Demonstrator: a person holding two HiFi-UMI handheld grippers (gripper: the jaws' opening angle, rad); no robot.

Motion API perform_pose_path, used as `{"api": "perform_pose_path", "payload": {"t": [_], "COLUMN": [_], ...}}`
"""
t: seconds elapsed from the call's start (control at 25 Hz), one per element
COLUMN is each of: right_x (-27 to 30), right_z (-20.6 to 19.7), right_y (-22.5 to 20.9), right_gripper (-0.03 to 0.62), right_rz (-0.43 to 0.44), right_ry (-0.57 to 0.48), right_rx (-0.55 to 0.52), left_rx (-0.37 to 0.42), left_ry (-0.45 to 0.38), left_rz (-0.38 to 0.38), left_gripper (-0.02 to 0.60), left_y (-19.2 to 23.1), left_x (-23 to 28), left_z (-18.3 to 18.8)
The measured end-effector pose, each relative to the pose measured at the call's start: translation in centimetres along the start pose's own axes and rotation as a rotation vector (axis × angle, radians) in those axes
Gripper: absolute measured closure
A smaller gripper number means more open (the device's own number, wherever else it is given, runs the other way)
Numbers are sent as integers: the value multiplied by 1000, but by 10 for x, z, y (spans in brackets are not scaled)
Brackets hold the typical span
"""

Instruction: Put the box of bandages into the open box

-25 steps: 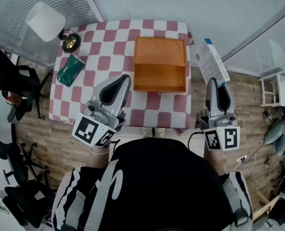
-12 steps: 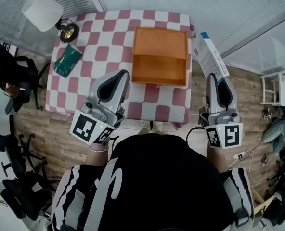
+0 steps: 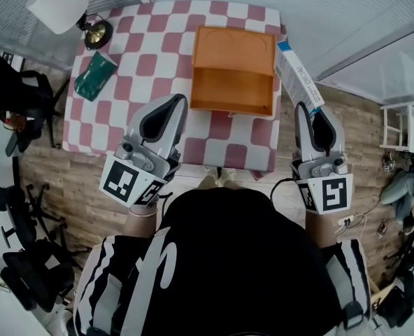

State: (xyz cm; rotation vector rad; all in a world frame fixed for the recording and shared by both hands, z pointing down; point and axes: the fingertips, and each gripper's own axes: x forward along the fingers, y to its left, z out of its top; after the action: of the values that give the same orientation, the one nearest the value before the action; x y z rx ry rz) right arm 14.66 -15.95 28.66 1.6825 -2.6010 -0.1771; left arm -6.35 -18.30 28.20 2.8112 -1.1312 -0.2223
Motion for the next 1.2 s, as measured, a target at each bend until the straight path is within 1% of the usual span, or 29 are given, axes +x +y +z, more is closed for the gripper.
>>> {"api": "perform_pose_path", "payload": {"t": [0.12,0.28,0.56,0.76,0.96,1.04,1.12,1.2], "right_x": [2,3,11,17,20,20,19,19], "right_z": [-5,-16,-23,-40,-50,-58,-68,-75], "right_y": [6,17,31,46,58,61,64,68], "right_gripper": [516,516,516,516,516,516,516,516], "right_rz": [36,77,122,201,237,261,292,310], "right_ry": [16,72,95,152,177,214,271,299], "right_rx": [-10,-55,-97,-171,-210,-262,-343,-401], "left_rx": [-3,-6,-9,-10,-14,-15,-17,-20], "left_ry": [3,16,31,29,30,33,35,36], "left_rz": [-2,-11,0,9,14,18,22,24], "left_gripper": [580,580,580,580,580,580,580,580], "left_y": [-2,-6,-3,0,2,4,5,5], "left_x": [1,3,-2,-3,-6,-6,-6,-6], "left_z": [-3,-9,-12,-14,-15,-15,-16,-17]}}
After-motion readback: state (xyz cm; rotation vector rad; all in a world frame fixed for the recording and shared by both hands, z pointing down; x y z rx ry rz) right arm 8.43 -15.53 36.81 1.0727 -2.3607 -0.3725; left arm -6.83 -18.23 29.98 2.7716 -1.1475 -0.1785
